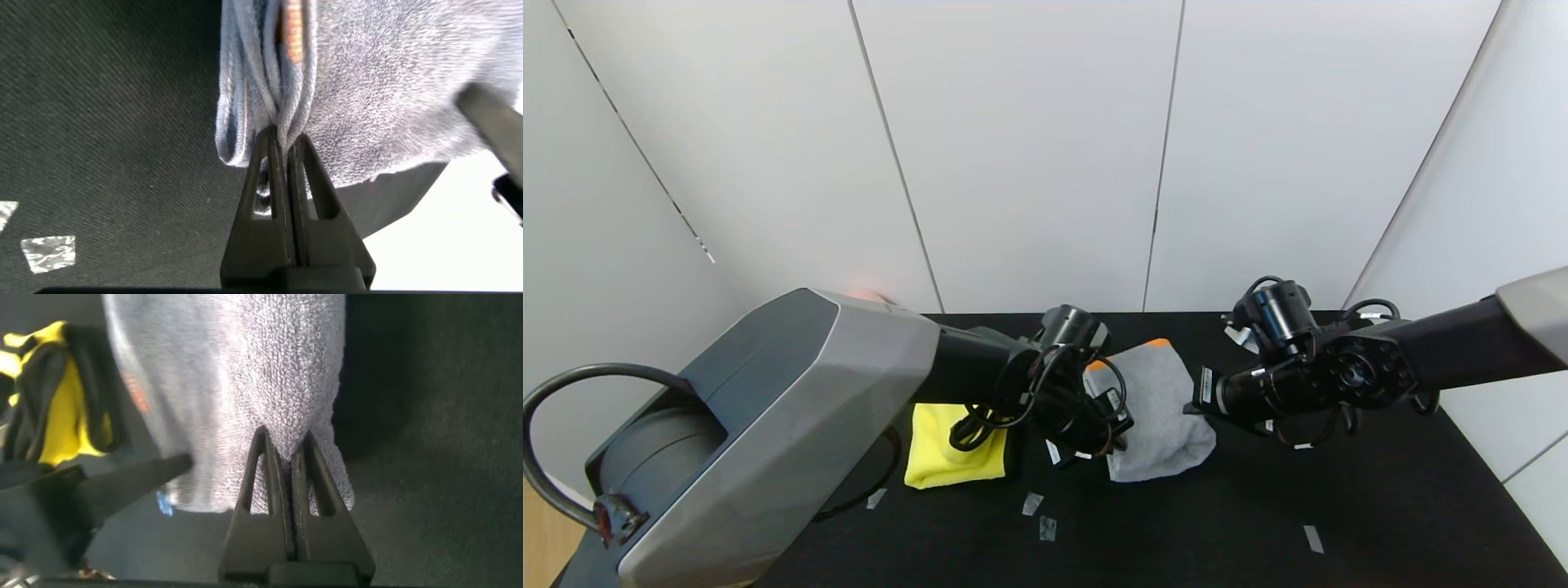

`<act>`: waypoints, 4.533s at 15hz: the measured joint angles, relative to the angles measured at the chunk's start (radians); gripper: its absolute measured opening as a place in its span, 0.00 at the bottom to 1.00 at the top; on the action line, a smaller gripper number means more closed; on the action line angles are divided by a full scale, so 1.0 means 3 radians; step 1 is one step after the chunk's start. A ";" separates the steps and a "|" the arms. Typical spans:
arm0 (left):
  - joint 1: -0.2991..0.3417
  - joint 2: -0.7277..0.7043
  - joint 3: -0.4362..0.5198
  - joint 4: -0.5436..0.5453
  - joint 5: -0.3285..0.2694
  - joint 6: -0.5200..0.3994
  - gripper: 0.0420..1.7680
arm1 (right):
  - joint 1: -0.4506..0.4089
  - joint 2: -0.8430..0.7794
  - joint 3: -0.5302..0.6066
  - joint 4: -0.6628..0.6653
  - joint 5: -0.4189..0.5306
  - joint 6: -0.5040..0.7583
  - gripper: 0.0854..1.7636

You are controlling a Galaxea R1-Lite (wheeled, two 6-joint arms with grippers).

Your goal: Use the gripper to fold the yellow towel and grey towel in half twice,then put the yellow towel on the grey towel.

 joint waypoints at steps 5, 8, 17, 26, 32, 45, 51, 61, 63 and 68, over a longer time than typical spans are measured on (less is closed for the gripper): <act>0.0008 -0.0181 0.0032 0.0036 -0.0001 -0.0010 0.04 | 0.0125 -0.0216 -0.0067 0.0003 0.0004 -0.0070 0.02; 0.0022 -0.0372 0.0076 0.0050 -0.0001 -0.0016 0.04 | 0.0221 -0.0355 -0.0098 0.0014 0.0005 -0.0124 0.02; 0.0069 -0.0742 0.0345 0.0038 -0.0021 -0.0004 0.04 | 0.0559 -0.0650 -0.0355 0.0050 0.0004 -0.0133 0.02; 0.0326 -0.1132 0.0688 0.0021 -0.0118 0.0014 0.04 | 0.0930 -0.0654 -0.0799 0.0173 0.0004 -0.0209 0.02; 0.0640 -0.1418 0.0914 0.0036 -0.0175 0.0193 0.04 | 0.1127 -0.0477 -0.1062 0.0143 0.0008 -0.0235 0.02; 0.1245 -0.1874 0.1313 0.0133 -0.0183 0.0954 0.04 | 0.1443 0.0113 -0.1930 0.0132 0.0033 -0.0206 0.02; 0.1411 -0.1945 0.1330 0.0350 -0.0263 0.1529 0.04 | 0.1501 0.0462 -0.2118 -0.0398 0.0038 -0.0221 0.02; 0.1735 -0.1942 0.1283 0.0396 -0.0255 0.2075 0.04 | 0.1589 0.0960 -0.2170 -0.1189 0.0004 -0.0719 0.02; 0.1760 -0.1927 0.1283 0.0384 -0.0240 0.2156 0.04 | 0.1566 0.1026 -0.2174 -0.1243 -0.0005 -0.0828 0.02; 0.1793 -0.1900 0.1167 0.0393 -0.0220 0.2389 0.04 | 0.1518 0.1077 -0.2176 -0.1280 -0.0037 -0.0840 0.02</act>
